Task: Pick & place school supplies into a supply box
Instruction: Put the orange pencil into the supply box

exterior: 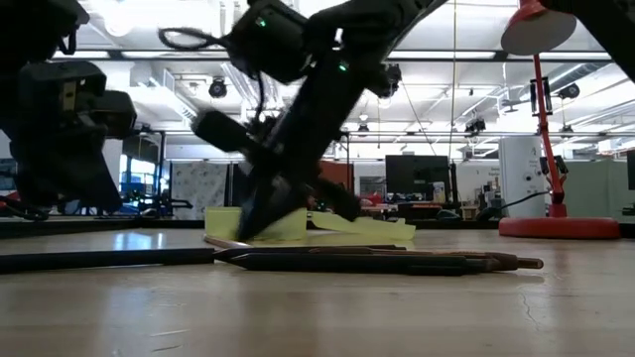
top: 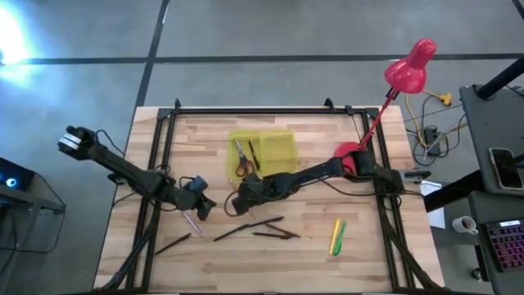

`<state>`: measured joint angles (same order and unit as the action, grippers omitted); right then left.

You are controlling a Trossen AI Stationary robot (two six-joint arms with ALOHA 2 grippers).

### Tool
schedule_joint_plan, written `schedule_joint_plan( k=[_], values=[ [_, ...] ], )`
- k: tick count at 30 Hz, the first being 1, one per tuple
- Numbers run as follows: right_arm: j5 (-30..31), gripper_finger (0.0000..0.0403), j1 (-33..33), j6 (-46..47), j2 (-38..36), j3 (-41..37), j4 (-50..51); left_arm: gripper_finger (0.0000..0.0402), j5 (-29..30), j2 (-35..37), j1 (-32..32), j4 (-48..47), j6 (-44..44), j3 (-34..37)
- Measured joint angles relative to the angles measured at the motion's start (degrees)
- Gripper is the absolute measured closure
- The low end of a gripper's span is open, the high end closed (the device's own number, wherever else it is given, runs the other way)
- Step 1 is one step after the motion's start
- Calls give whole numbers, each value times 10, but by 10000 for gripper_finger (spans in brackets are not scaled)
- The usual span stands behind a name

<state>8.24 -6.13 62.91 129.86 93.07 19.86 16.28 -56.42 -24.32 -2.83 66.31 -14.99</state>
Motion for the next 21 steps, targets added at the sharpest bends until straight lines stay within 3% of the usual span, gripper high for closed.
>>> schedule_joint_plan(
  k=[6,13,21],
  values=[
    [1,394,3,-57,32,52,6,402,-8,-66,0,46,2,-1],
    [-56,394,-4,-87,70,109,8,401,-10,-153,0,75,4,-20],
    [-55,394,-9,-109,71,137,28,401,-10,-244,0,209,2,-31]
  ],
)
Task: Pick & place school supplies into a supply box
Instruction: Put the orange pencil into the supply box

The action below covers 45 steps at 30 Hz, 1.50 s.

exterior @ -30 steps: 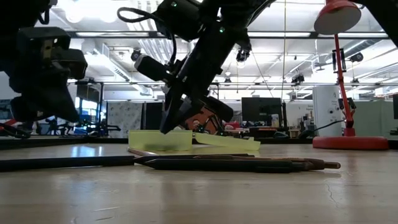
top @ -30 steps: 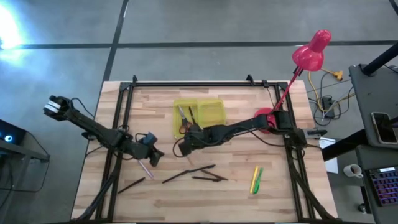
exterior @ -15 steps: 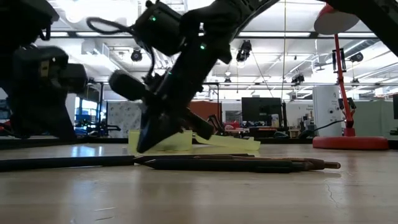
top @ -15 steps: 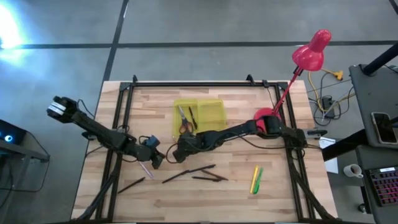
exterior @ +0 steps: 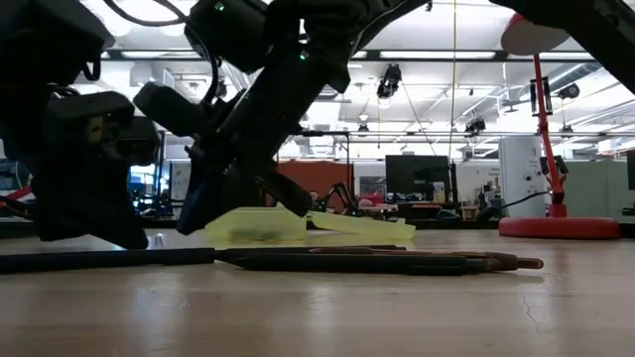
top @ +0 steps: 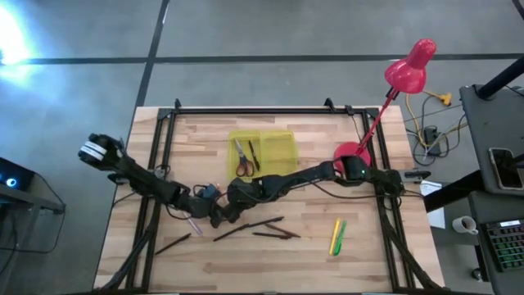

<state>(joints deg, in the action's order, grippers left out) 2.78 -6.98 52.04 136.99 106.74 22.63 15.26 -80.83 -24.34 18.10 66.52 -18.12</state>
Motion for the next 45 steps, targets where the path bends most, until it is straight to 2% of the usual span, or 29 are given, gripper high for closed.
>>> schedule_joint_plan(
  k=[5,11,17,23,28,33,39,45],
  values=[
    [-18,394,-6,11,-2,-11,6,401,1,-36,0,61,-9,-7],
    [-24,394,-15,20,-3,-19,7,401,1,-44,-1,85,-21,-7],
    [-16,394,-31,-2,-14,-20,13,401,38,-33,-2,104,-80,-9],
    [-20,394,-51,-1,-19,-21,14,401,79,9,2,103,-141,-9],
    [-19,394,-67,-2,-20,-21,4,401,128,32,20,17,-162,-9],
    [-15,394,-81,-2,-19,-21,-16,401,122,32,45,-60,-186,-8],
    [-9,394,-75,-7,-19,-21,-51,401,113,30,76,-68,-210,-1],
    [2,394,-75,-9,-9,-23,-58,402,47,31,100,-62,-225,8]
  ],
)
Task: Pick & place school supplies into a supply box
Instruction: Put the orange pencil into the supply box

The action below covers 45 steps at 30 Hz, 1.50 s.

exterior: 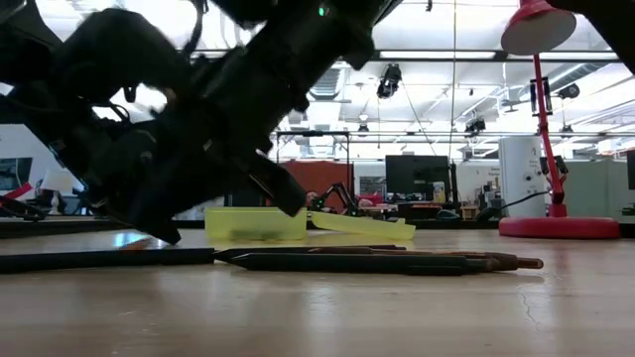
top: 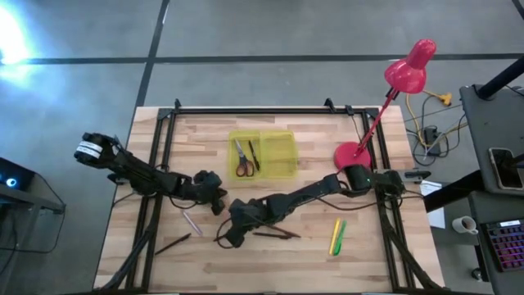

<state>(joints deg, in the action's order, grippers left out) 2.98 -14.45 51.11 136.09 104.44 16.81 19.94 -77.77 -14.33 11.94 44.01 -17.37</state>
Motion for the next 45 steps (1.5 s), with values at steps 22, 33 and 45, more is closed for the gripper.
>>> schedule_joint_plan(
  k=[22,33,45],
  values=[
    [-30,394,14,-2,19,0,-85,402,-55,256,-72,-382,103,-31],
    [-29,394,14,-3,19,0,-86,402,-79,253,-124,-408,142,-17],
    [-24,394,14,-4,19,0,-78,402,-124,17,-125,-156,120,-56]
  ],
)
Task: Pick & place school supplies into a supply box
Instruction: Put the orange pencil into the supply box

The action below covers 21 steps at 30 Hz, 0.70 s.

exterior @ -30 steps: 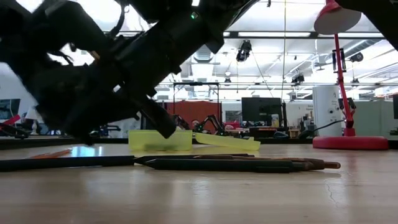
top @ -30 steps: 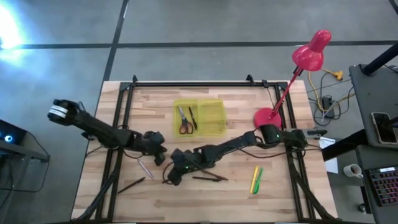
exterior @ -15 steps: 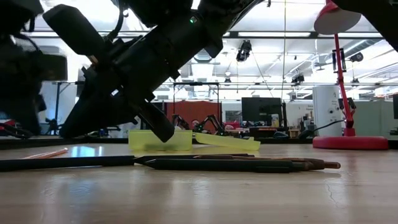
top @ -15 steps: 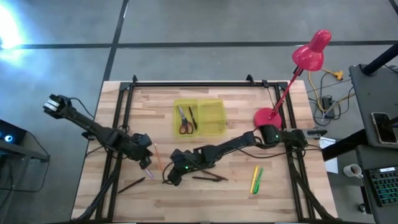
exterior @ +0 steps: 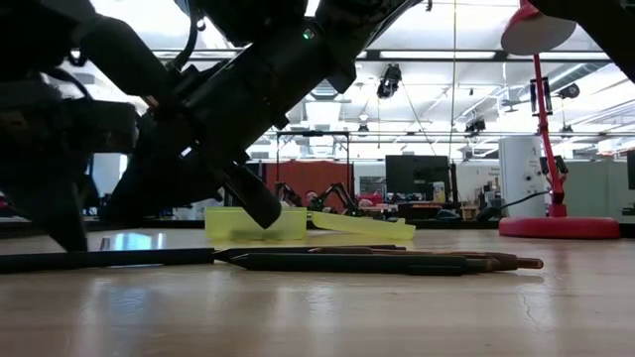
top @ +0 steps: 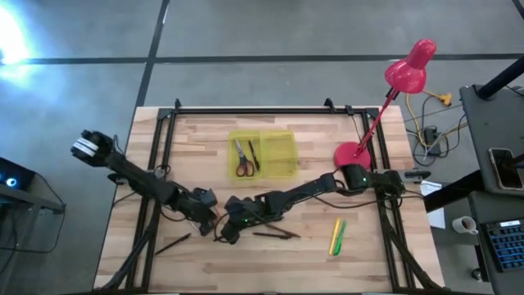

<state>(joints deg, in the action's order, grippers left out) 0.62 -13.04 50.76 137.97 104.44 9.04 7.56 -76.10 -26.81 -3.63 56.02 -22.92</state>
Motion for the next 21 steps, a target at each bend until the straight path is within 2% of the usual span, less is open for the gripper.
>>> schedule_joint_plan(
  k=[3,7,13,21],
  values=[
    [0,394,0,-4,0,0,16,402,2,-42,-2,-3,-21,-41],
    [-9,394,-1,-21,0,0,36,402,3,-59,-2,-49,-48,-81],
    [-11,394,-15,-34,-1,0,83,402,10,-24,-2,-73,-55,-87],
    [5,394,-35,-24,-1,0,88,402,25,34,-2,-83,-45,-61]
  ],
)
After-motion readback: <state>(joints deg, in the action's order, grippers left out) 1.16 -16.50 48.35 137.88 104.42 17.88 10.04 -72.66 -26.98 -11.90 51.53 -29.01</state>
